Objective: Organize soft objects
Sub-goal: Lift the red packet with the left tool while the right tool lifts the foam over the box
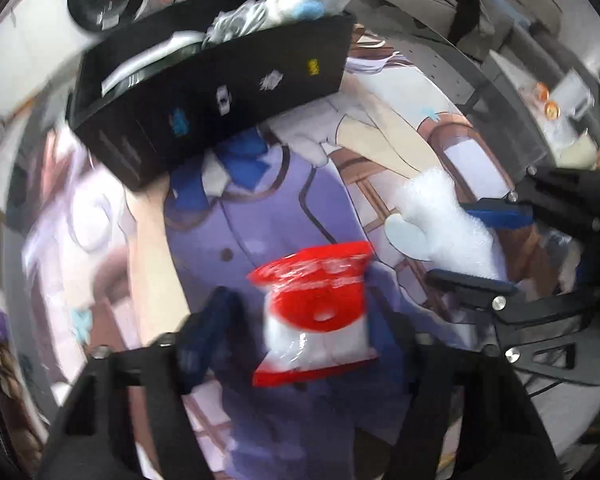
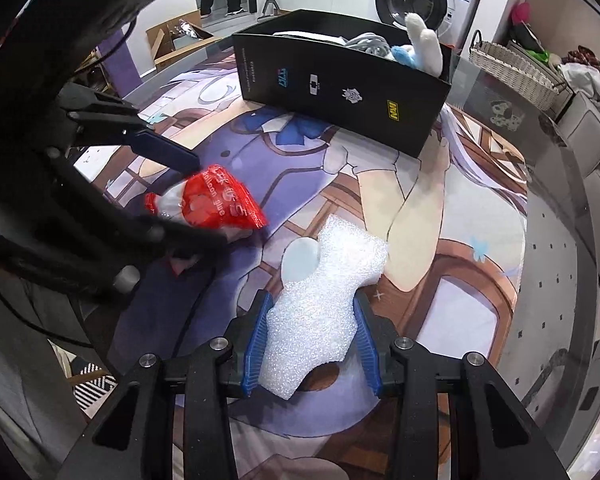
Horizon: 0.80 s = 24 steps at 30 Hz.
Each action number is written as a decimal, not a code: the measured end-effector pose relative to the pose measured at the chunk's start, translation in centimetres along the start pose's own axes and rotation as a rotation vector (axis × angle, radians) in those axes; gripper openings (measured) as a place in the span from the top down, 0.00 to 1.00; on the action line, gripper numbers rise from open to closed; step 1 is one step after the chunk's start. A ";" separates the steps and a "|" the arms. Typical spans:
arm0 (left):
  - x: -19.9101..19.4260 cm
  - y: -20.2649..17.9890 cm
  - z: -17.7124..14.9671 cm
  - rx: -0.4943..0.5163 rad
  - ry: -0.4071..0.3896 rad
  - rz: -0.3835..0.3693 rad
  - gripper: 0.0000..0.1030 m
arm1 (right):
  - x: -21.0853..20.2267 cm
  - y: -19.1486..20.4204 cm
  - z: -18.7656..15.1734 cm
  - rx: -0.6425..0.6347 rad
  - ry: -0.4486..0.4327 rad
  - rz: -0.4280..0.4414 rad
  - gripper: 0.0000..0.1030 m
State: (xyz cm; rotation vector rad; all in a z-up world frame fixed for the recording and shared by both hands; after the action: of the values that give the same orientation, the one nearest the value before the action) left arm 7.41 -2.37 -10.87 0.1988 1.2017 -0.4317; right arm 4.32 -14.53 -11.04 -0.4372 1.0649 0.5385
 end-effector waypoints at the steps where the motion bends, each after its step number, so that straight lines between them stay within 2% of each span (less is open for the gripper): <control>1: -0.1 -0.2 0.1 0.017 -0.006 0.016 0.57 | 0.1 -0.1 0.1 0.004 0.004 -0.002 0.61; 6: 0.0 0.2 0.4 -0.003 -0.007 -0.001 0.59 | 0.3 -0.2 0.4 0.011 0.002 -0.014 0.57; 10: -0.9 1.2 -0.6 -0.013 -0.015 0.004 0.59 | 0.5 -0.2 0.7 0.015 0.000 -0.013 0.56; 12: -0.9 1.2 -0.7 -0.015 -0.014 0.004 0.59 | 0.5 0.2 0.9 -0.007 -0.006 -0.012 0.62; 15: -0.7 1.0 -0.4 -0.017 -0.015 -0.001 0.60 | 0.7 1.1 1.3 -0.048 -0.021 -0.011 0.64; 17: -1.1 0.8 -0.3 -0.014 -0.029 -0.002 0.60 | 0.8 1.2 1.4 -0.039 -0.028 0.009 0.64; 24: -4.2 1.7 0.0 -0.021 -0.124 -0.018 0.60 | -0.6 0.6 2.7 0.005 -0.101 -0.031 0.64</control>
State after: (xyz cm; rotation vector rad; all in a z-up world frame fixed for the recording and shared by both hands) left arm 6.93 0.06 -7.04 0.1412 1.0861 -0.4409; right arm 5.59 -12.65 -9.40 -0.4167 0.9615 0.5251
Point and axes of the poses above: each gripper's, at about its wrist camera, not at the fingertips, and x roughly the way its jaws point, y to its left, z to its top, the point moved 1 cm from there along x, roughly the way its jaws point, and after that the axes turned 3 degrees about -x, right-handed, at the moved point
